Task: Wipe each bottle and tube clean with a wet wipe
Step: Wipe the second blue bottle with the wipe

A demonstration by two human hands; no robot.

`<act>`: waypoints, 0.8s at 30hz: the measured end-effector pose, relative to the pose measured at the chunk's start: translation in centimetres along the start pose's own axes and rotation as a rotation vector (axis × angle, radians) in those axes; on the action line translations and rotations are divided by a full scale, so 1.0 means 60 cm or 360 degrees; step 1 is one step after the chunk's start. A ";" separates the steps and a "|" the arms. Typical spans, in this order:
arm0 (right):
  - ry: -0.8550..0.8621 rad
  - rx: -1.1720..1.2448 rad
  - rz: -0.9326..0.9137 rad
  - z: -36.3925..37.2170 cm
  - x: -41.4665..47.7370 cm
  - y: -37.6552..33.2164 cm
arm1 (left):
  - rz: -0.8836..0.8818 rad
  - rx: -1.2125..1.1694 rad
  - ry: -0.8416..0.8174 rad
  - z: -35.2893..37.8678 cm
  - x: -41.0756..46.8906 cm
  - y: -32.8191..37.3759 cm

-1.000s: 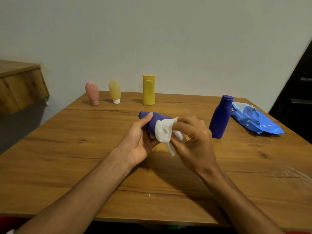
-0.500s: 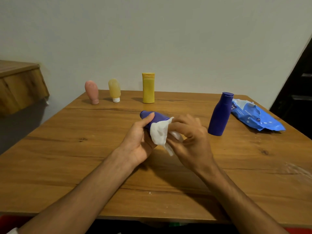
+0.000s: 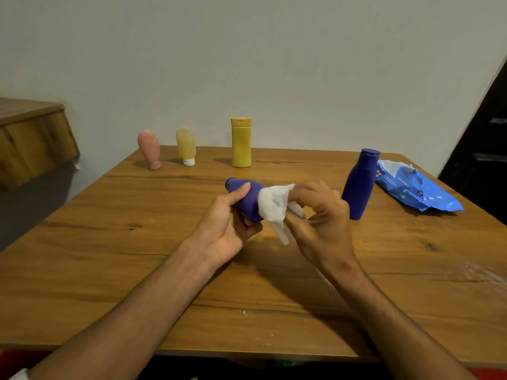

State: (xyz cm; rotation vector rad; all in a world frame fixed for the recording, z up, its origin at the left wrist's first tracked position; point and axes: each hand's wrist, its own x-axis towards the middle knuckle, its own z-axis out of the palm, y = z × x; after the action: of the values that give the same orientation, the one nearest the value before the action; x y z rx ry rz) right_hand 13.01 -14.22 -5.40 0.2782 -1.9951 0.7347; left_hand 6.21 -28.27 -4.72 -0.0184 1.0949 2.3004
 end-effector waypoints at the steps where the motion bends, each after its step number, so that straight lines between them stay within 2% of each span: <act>1: 0.0049 0.0028 0.0068 -0.002 0.001 -0.001 | 0.0024 0.0015 0.0000 0.001 -0.001 0.000; 4: 0.0201 0.0217 0.0295 -0.012 0.008 0.000 | 0.0079 0.0090 -0.0006 0.003 -0.003 -0.002; 6: 0.0275 0.0263 0.0333 -0.015 0.011 0.001 | 0.0089 0.0089 0.0000 0.005 -0.004 -0.003; 9: 0.0207 0.0245 0.0333 -0.010 0.009 -0.001 | 0.0101 0.0094 0.0021 0.008 -0.005 -0.004; 12: 0.0100 0.0174 0.0207 -0.003 0.004 -0.002 | 0.0086 0.0079 0.0031 0.008 -0.006 -0.006; 16: -0.0095 0.0018 -0.0154 0.002 -0.001 -0.002 | 0.0018 -0.0004 0.0023 0.007 -0.009 -0.003; 18: -0.0088 -0.0033 -0.0152 -0.001 0.000 0.002 | 0.0015 -0.0002 0.0033 0.007 -0.008 -0.002; 21: 0.0041 -0.0009 0.0032 -0.007 0.004 0.004 | 0.0061 0.0017 0.0049 0.012 -0.011 -0.004; 24: -0.0216 0.0012 -0.0087 0.001 -0.002 -0.002 | -0.0014 -0.0042 0.0081 0.007 -0.008 -0.001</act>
State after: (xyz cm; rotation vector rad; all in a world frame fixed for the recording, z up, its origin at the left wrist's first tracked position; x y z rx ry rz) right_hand 13.08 -14.38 -5.47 0.3949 -2.1043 0.7048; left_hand 6.73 -28.16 -4.38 -0.0923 1.0872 2.3182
